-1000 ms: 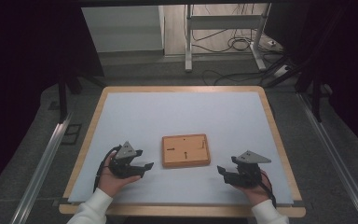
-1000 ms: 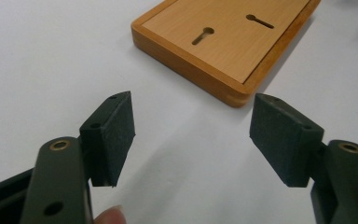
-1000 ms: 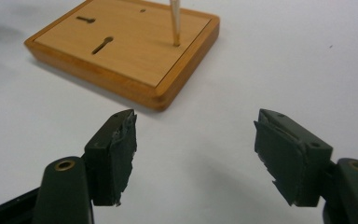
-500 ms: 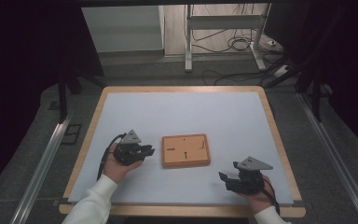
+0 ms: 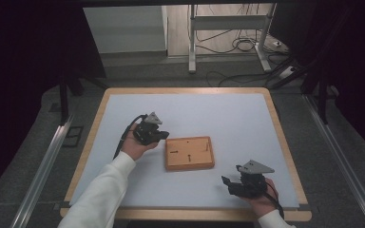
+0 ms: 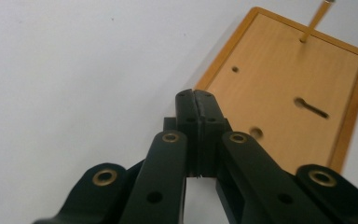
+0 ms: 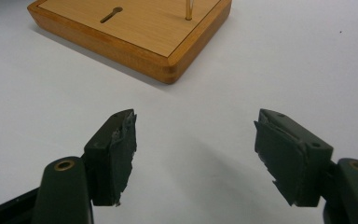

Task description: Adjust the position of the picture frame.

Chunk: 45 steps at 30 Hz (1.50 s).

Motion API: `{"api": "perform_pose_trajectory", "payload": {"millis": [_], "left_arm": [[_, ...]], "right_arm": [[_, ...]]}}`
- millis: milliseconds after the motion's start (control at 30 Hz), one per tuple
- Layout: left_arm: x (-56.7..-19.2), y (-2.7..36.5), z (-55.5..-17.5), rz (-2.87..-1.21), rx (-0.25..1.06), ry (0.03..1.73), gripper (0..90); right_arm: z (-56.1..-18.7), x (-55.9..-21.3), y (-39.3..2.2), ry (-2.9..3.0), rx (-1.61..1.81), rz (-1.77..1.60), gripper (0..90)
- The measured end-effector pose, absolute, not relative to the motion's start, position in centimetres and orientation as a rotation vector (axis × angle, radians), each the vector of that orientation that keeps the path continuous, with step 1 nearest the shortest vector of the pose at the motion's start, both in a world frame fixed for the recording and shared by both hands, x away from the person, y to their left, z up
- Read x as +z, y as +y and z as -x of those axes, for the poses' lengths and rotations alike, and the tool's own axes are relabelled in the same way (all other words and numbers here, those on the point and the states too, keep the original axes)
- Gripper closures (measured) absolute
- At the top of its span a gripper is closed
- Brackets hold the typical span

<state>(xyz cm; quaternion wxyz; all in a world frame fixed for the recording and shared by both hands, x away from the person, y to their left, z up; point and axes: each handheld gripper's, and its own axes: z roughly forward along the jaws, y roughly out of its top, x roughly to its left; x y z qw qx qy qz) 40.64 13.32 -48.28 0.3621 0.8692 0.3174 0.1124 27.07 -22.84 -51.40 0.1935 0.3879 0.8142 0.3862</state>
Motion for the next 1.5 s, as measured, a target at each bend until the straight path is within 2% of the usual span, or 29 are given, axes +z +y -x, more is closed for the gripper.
{"api": "perform_pose_trajectory", "payload": {"millis": [233, 800, 1167, 1500], "left_arm": [[-50.6, 12.0, -43.4, -2.32, 0.276, 0.825, 90.0], [-51.5, 11.5, -44.3, -2.38, 0.28, 0.751, 90.0], [-51.6, 11.5, -44.0, -2.383, 0.275, 0.727, 90.0], [-51.7, 11.4, -41.7, -2.384, 0.303, 0.69, 90.0]], "right_arm": [[-27.0, -51.3, -22.8, 2.283, 1.076, -1.074, 29.7], [-27.2, -51.4, -23.1, 2.273, 1.065, -1.083, 29.7], [-27.3, -51.4, -23.3, 2.268, 1.064, -1.088, 29.7], [-27.3, -51.4, -23.3, 2.266, 1.062, -1.091, 29.6]]}}
